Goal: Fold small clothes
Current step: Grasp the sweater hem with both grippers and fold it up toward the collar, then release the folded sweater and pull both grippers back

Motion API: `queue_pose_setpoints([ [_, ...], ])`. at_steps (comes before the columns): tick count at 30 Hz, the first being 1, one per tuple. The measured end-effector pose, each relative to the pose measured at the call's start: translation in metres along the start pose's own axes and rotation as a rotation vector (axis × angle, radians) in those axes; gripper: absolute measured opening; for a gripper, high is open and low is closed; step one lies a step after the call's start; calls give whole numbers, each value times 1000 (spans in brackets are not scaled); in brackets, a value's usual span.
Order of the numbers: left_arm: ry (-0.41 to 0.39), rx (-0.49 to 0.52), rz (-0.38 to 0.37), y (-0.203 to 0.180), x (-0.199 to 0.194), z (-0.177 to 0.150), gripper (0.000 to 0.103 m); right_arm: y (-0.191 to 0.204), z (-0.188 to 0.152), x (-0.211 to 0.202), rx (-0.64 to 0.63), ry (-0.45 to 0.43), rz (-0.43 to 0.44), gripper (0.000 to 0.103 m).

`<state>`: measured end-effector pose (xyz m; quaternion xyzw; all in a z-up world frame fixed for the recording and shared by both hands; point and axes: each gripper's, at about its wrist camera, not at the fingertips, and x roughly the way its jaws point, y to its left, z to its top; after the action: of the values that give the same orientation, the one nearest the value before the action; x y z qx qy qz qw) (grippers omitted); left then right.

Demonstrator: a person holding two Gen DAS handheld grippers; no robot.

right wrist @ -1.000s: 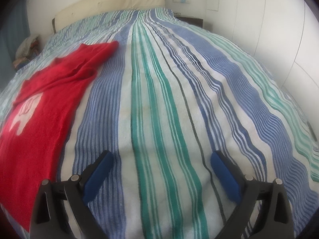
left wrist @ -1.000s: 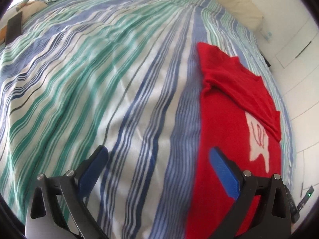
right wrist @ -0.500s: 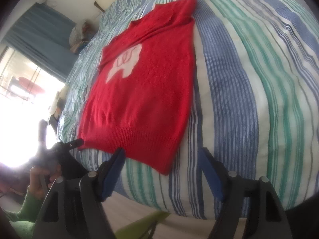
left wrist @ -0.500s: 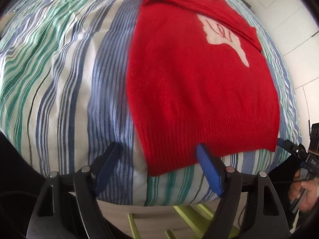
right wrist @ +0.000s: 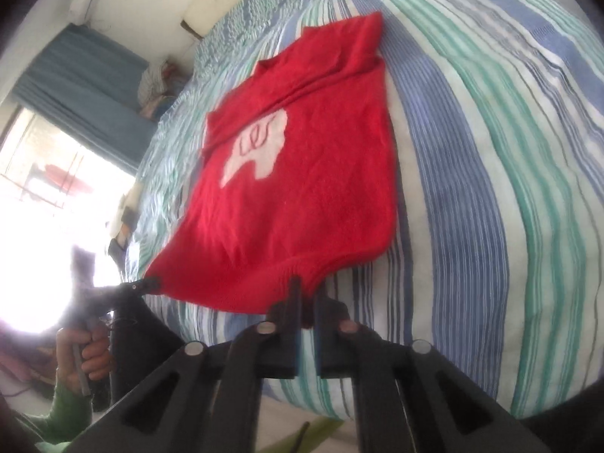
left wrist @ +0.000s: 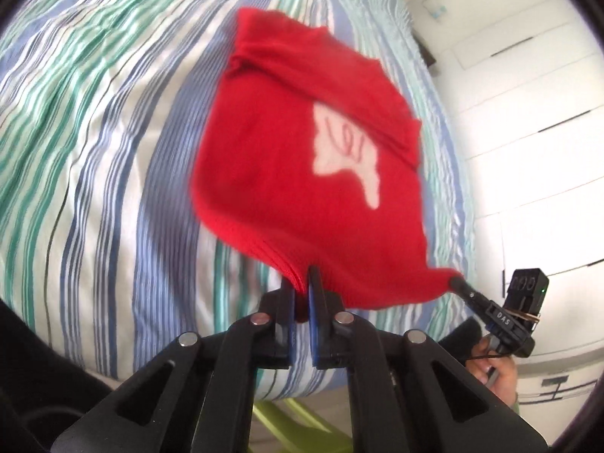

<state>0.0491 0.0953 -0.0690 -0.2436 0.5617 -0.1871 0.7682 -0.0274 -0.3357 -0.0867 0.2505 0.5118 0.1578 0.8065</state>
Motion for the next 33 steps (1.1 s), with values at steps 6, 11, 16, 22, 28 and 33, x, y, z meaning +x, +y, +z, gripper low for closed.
queue_pose_setpoints([
  [6, -148, 34, 15, -20, 27, 142, 4, 15, 126, 9, -74, -172, -31, 5],
  [11, -257, 9, 92, -14, 80, 250, 20, 16, 255, 60, -51, -232, -57, 5],
  [16, -241, -117, 226, 20, 92, 261, 70, 14, 309, 98, -13, -271, -150, 53],
  [22, -202, 146, 109, -3, 94, 195, 83, 37, 250, 110, -240, -143, -39, 52],
  [28, -92, 175, 339, 21, 128, 139, 80, -13, 165, 132, -298, 12, -247, 35],
  [33, -201, 221, 299, -12, 86, 83, 97, 1, 128, 73, -337, -89, -289, 42],
])
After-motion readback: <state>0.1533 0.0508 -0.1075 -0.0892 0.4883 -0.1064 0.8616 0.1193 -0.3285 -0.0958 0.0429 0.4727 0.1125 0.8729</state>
